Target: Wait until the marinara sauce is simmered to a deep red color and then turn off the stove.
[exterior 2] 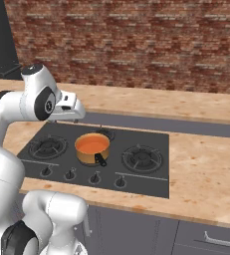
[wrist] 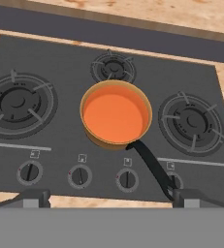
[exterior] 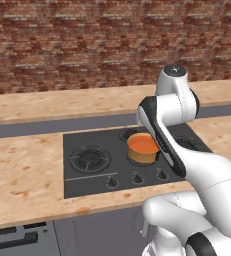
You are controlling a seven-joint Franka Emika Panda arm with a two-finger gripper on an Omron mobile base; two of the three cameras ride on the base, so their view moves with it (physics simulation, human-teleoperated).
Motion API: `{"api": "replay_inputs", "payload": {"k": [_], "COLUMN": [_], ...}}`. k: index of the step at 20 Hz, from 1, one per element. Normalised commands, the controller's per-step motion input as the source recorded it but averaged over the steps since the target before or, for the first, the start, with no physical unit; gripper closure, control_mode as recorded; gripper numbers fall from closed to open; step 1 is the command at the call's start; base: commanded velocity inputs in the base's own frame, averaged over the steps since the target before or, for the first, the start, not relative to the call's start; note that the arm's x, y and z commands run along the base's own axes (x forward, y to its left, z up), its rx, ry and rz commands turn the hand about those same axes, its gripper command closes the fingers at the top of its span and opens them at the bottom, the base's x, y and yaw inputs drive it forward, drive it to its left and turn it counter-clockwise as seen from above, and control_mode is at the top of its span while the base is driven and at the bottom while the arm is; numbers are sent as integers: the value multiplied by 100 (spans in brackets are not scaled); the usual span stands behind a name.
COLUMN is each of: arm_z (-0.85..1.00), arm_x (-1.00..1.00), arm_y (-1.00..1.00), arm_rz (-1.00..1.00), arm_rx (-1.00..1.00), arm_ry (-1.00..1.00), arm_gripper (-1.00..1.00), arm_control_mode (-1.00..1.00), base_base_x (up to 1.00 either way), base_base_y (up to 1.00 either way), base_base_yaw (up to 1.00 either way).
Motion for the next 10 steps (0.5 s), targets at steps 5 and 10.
{"api": "replay_inputs", "payload": {"k": [5, 10], "arm_z": [0, 0], "arm_x": [0, 0], "arm_y": [0, 0], "arm_rz": [0, 0], "arm_rx": [0, 0], "arm_ry": [0, 0], "arm_gripper": [-100, -100], "arm_control_mode": [-100, -100], "base_base_x": [0, 0], "base_base_y": [0, 0], "base_base_yaw": [0, 0]}}
